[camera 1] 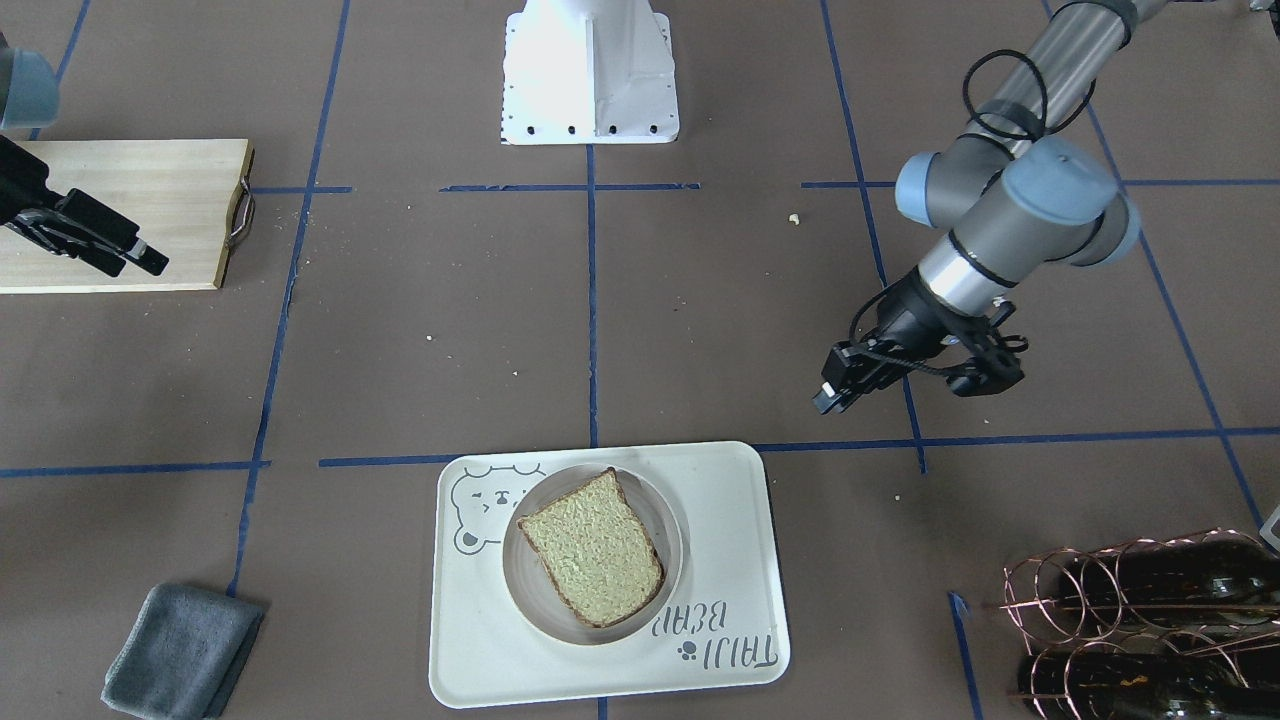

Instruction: Make sandwich and place on tray

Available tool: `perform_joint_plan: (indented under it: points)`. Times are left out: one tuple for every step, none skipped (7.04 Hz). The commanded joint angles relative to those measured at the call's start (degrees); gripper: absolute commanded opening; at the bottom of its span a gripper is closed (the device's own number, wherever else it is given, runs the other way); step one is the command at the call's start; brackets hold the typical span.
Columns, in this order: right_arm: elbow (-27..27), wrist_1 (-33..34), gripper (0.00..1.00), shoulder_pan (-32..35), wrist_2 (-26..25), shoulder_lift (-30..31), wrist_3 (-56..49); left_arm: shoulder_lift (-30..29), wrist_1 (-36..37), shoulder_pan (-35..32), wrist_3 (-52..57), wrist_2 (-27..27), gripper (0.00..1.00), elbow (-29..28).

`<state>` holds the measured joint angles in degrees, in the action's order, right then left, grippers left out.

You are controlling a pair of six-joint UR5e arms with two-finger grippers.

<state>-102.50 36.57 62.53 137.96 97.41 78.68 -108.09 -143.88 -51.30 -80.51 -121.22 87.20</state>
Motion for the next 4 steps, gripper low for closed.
perform_joint_plan:
  points:
    - [0.0,15.4,1.00,8.4,0.4,1.0,-25.1,15.0,0.2,-11.2,32.1,-5.4,0.34,4.6]
    - [-0.3,26.7,1.00,14.1,0.4,0.9,-41.8,19.1,3.4,-18.3,47.7,-7.0,0.34,4.7]
    - [-0.4,36.9,1.00,20.5,0.4,0.6,-57.0,19.3,12.7,-26.8,61.7,-9.2,0.34,5.9]
    - [-0.6,45.2,1.00,25.4,0.4,0.4,-68.0,19.1,25.4,-34.1,75.5,-9.6,0.35,7.4]
